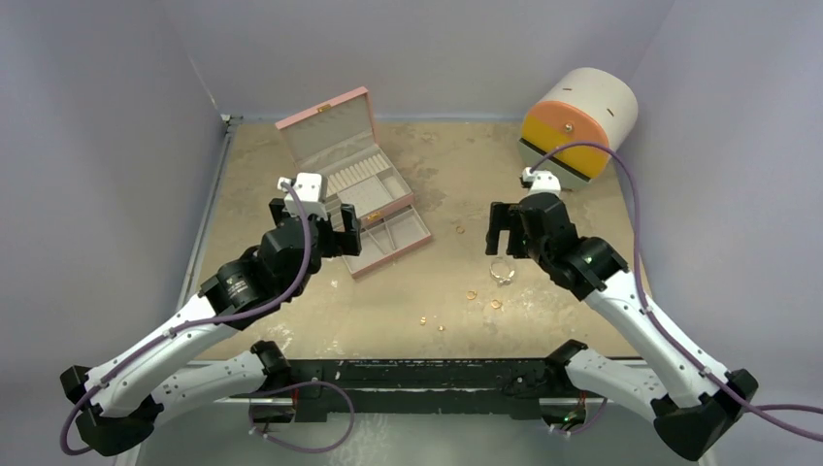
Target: Organize the mixed jewelry
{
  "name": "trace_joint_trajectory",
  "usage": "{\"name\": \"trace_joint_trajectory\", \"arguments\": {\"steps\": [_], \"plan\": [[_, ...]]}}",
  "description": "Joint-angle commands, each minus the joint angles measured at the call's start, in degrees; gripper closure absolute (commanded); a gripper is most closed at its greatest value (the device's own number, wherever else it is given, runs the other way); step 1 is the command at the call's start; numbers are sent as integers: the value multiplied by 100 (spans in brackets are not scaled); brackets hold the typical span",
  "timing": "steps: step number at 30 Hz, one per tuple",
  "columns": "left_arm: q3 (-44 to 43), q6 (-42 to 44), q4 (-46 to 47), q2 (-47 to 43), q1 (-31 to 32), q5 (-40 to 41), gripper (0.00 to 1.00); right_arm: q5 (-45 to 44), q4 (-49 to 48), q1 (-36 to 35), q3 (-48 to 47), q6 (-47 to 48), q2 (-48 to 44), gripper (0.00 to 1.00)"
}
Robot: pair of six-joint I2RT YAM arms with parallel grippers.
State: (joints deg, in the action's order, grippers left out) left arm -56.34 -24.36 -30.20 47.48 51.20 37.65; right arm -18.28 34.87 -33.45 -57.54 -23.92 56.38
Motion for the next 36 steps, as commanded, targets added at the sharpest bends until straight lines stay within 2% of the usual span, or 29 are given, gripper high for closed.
{"name": "trace_joint_trajectory", "arguments": {"steps": [1,10,17,26,36], "plan": [[-187,275,15,-130,50,325,3,-802,773,-42,-177,-612,-282,1],[126,681,-15,-200,62,592,3,-1166,1362,-54,84,-1424,-382,2],[511,603,176,-311,66,426,3,-1015,1382,-14,526,-1870,12,4],[794,571,232,-398,68,525,4,-344,381,321,1321,-2034,338,8],[796,599,238,-274,71,470,4,277,-701,1173,1883,-2149,555,23]]}}
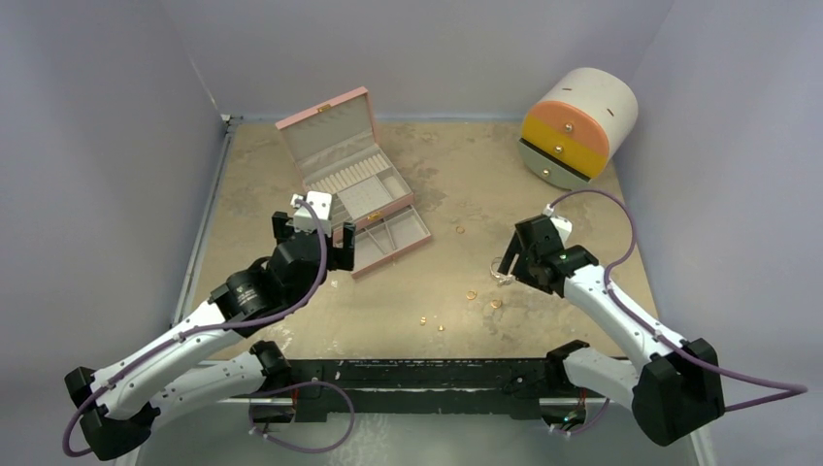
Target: Organize the mixed jewelry
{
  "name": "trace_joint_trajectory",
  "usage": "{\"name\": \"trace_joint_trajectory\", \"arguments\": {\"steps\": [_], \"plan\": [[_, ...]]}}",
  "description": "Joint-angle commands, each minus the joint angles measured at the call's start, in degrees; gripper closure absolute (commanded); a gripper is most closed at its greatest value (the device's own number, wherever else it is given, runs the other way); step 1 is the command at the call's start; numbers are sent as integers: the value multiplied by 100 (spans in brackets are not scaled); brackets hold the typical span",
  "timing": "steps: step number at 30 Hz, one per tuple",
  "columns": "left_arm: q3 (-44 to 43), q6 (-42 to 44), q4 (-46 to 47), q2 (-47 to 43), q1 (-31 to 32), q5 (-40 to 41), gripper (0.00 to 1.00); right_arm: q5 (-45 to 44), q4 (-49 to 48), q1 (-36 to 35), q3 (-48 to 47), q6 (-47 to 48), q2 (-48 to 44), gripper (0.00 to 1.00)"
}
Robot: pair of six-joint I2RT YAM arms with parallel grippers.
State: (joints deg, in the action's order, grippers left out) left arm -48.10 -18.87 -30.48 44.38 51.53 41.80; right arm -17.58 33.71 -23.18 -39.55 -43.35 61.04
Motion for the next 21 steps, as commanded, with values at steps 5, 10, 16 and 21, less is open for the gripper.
{"name": "trace_joint_trajectory", "arguments": {"steps": [5,10,16,21], "plan": [[-43,36,249,139,35,61,4,307,-941,334,118,-135,378,32],[-58,11,238,215,40,64,4,527,-1296,470,164,-101,767,40],[-86,-67,162,216,34,47,4,579,-1554,525,223,-48,1119,50],[-80,-73,163,248,37,77,4,600,-1707,593,240,3,1420,60]]}}
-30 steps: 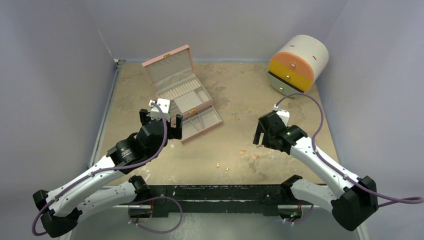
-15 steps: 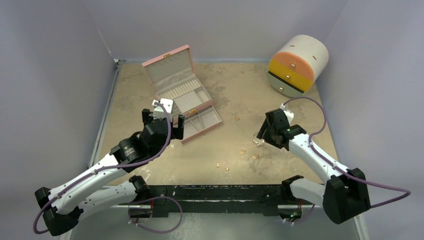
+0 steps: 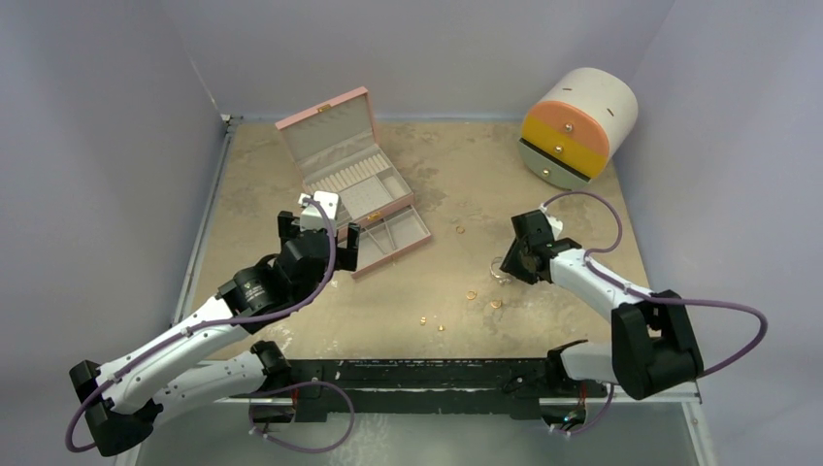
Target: Organize the mixed jewelry
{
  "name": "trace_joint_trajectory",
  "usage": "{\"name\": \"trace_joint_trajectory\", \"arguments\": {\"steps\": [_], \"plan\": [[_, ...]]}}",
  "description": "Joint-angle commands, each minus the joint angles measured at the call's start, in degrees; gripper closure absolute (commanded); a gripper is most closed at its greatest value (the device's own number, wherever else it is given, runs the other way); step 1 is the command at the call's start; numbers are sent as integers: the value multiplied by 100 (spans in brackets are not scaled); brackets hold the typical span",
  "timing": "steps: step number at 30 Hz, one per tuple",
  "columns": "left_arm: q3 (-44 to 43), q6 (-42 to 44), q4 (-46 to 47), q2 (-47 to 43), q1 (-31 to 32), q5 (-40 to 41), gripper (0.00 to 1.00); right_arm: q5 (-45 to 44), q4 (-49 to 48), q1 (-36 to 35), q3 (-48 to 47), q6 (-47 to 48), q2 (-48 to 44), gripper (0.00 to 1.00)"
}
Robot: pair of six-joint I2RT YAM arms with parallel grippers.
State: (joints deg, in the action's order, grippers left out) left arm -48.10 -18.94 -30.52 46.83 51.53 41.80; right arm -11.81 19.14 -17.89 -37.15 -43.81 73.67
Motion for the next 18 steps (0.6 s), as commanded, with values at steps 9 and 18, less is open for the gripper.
{"name": "trace_joint_trajectory", "arguments": {"steps": [9,18], "plan": [[-92,-66,161,98,39,84,4,8,-329,149,14,78,401,80],[-87,-16,166,132,34,138,4,116,-322,167,-183,213,498,100]]}}
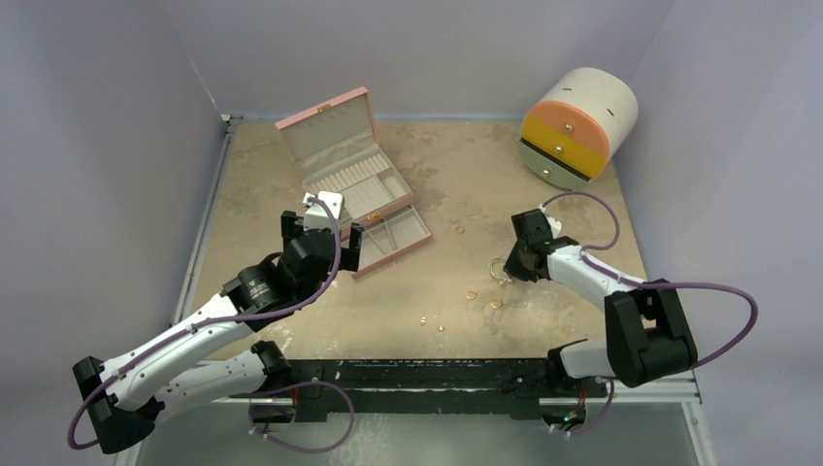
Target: Organize the mixed jewelry
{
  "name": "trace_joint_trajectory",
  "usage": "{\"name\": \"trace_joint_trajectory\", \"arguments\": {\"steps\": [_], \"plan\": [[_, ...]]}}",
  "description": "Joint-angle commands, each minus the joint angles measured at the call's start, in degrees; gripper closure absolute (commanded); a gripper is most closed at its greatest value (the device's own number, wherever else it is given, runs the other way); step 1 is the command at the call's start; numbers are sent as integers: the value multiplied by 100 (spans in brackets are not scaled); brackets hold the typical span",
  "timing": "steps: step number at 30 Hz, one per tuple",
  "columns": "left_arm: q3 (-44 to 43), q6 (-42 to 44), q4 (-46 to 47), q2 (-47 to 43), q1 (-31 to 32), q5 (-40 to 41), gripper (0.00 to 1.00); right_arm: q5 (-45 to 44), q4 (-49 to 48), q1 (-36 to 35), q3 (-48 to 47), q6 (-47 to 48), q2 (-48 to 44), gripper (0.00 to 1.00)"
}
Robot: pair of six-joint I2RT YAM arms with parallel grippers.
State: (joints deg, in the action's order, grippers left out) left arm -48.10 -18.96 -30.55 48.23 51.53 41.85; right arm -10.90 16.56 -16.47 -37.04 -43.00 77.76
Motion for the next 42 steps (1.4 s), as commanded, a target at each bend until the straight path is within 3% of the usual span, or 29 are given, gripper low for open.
{"name": "trace_joint_trajectory", "arguments": {"steps": [1,19,26,36,42], "plan": [[-86,1,170,-6,33,149,4,59,-43,24,-254,154,125,100],[-119,99,184,-65,37,193,4,919,-259,-314,-1667,1182,341,100],[-160,109,172,-189,38,243,3,622,-6,-1051,-2780,1282,993,100],[-448,-62,263,-384,36,359,1,1061,-6,-1598,-4218,1547,2221,100],[-197,57,333,-280,33,587,2,1328,-137,-1747,-4598,1988,2800,100]]}}
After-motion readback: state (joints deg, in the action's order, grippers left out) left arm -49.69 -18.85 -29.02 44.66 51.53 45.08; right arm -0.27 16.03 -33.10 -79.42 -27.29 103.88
